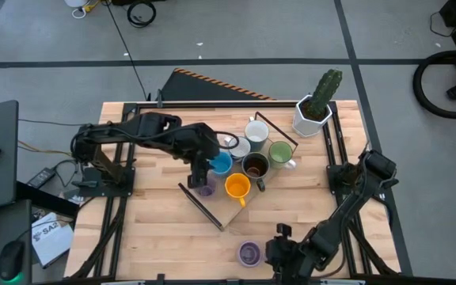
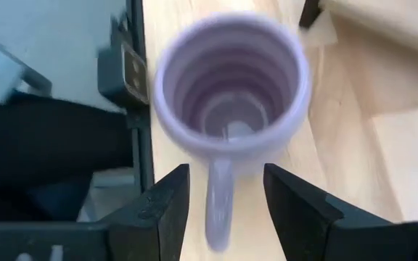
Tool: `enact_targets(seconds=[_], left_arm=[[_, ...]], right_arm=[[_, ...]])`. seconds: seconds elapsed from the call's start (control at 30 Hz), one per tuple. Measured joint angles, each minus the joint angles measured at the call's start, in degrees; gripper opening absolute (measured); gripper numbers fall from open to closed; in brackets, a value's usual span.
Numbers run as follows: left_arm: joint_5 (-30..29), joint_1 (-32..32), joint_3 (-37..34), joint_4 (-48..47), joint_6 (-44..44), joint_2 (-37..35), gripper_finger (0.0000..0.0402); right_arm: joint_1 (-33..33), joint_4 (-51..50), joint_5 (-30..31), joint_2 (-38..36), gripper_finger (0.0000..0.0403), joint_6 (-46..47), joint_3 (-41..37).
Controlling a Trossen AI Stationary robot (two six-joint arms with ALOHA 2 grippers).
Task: Place coffee mugs
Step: Put the purple cup on the shelf
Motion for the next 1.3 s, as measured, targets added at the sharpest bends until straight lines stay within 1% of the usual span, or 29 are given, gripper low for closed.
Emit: enact_targets(seconds=[0.2,0.37,0.43,0.53,0.7,0.73,0.87,1.0,1.13,1.3], left_arm=[[0.02,-0.01,-0.04,0.15,-1.77,-1.34,0.0141],[0.02,-0.01,-0.04,0.09,-3.88,-1.76,0.0141],[0.02,-0.01,-0.04,0.11,-4.75,-1.89,0.0141],[0.04,-0.09,-0.04,-0.17,-6.11,-1.94,0.0141],[0.04,-0.58,-0.07,-1.16,-7.22,-2.29,0.0141],[0.06,-0.64,-0.07,-1.42,-7.19,-2.26,0.0141],[0.06,-0.73,-0.07,-2.15,-7.16,-2.26,0.0141],[0.05,-0.73,-0.08,-2.29,-7.16,-2.23,0.0141],[0.10,-0.57,-0.13,-2.08,-9.07,-2.92,0.0141],[0.02,0.63,-0.13,-1.86,-9.10,-3.72,0.0141]], right_arm=[[2.43,-1.60,0.90,3.49,0.0183,3.20,-0.04],[2.60,-2.70,1.41,5.15,0.0182,4.39,-0.09],[2.55,-3.03,2.44,5.28,0.0175,5.01,-0.18],[2.21,-3.92,2.91,5.30,0.0144,7.43,-0.37],[1.47,-3.94,2.85,5.31,0.0067,8.95,-0.42],[1.29,-3.70,2.76,5.33,0.0060,8.60,-0.43],[0.97,-3.56,2.35,5.21,0.0061,9.23,-0.44],[0.25,-6.87,2.38,3.51,0.0061,13.61,-0.51],[-1.32,-8.16,3.38,1.17,0.0061,17.62,-0.52],[-4.13,-9.37,5.01,0.47,0.0061,16.98,2.25]])
